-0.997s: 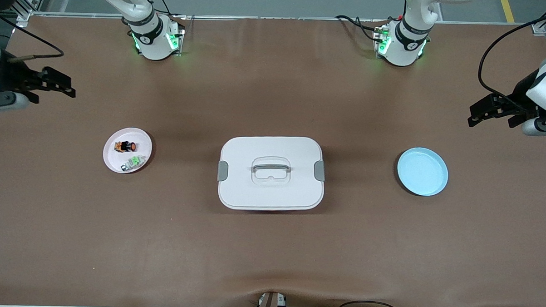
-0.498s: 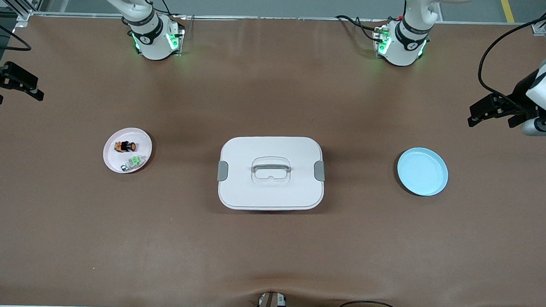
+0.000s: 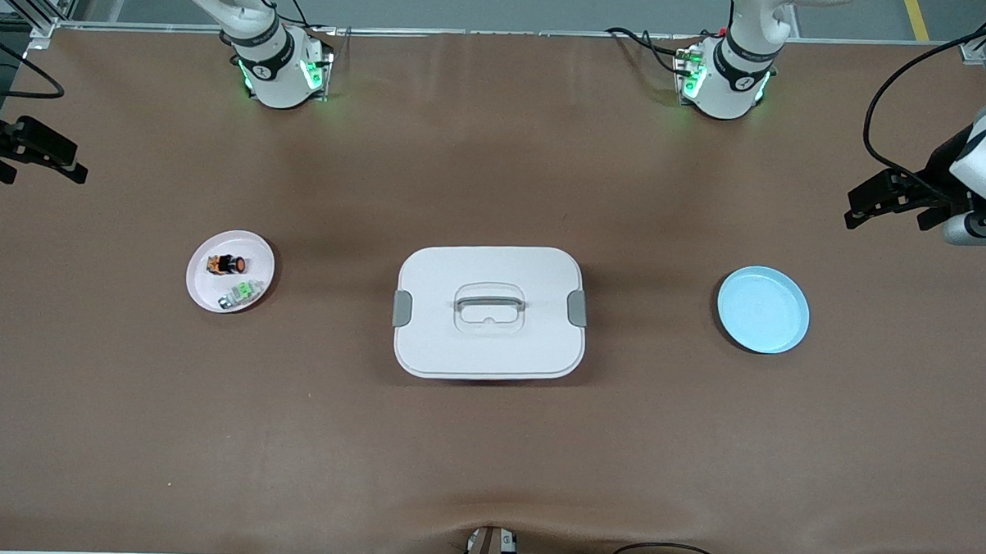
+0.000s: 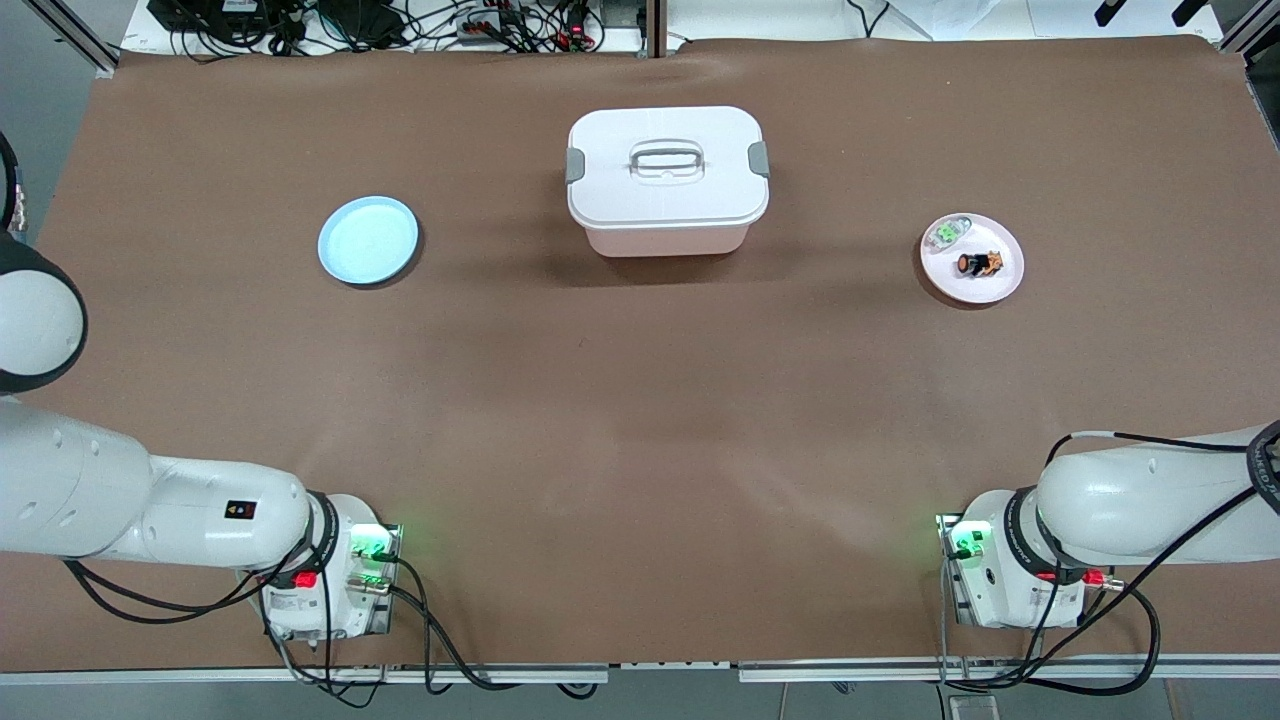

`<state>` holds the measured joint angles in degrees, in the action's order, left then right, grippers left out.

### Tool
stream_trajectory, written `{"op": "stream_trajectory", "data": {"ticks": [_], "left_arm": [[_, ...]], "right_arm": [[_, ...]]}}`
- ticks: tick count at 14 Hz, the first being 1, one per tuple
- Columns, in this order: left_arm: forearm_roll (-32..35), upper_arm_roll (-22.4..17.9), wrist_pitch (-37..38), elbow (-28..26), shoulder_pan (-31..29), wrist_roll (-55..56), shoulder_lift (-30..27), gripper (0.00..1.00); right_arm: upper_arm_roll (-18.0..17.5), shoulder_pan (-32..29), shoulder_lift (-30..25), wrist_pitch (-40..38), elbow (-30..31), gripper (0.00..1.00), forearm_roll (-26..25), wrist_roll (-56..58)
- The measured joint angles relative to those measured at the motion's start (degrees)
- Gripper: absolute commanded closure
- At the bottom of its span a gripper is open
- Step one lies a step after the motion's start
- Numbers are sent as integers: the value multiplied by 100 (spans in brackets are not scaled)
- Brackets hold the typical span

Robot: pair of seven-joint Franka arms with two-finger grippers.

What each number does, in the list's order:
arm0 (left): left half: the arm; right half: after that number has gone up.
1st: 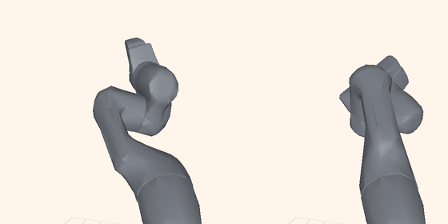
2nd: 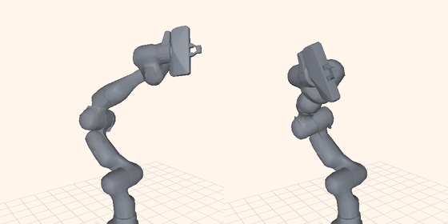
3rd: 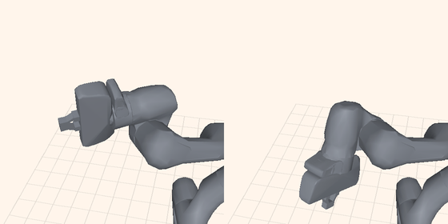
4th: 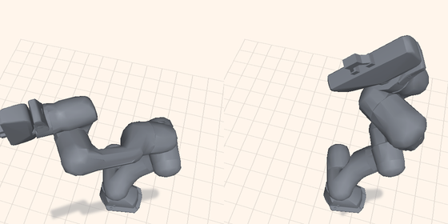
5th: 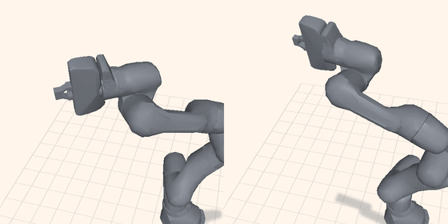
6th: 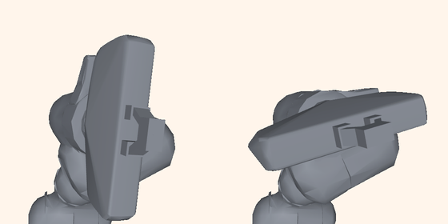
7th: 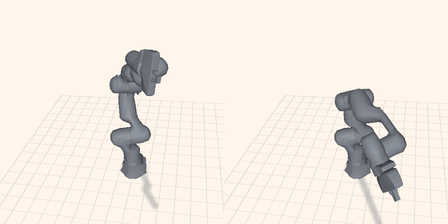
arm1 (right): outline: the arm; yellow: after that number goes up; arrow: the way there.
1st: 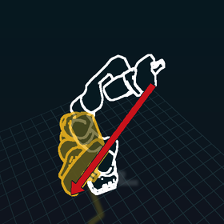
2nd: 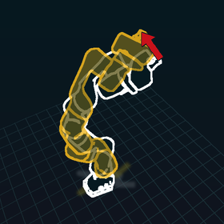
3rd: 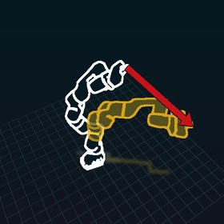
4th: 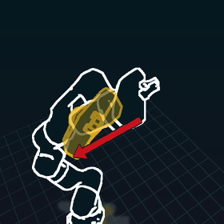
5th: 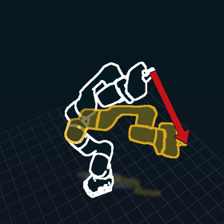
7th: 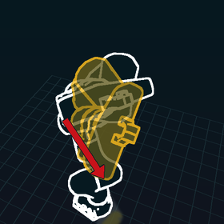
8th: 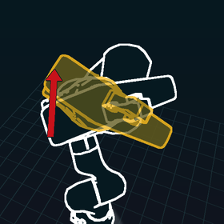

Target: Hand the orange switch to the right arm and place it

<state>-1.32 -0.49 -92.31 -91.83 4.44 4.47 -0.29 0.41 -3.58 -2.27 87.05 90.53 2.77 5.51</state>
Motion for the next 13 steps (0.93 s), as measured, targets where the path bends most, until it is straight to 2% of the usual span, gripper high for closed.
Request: {"op": "stream_trajectory", "data": {"ticks": [4,13], "left_arm": [[0,0,37,0,0,-2,0,0],[0,0,57,0,0,-2,0,0]], "right_arm": [[-1,27,0,-133,7,0,-60,364],[13,39,0,-193,15,0,-165,407]]}}
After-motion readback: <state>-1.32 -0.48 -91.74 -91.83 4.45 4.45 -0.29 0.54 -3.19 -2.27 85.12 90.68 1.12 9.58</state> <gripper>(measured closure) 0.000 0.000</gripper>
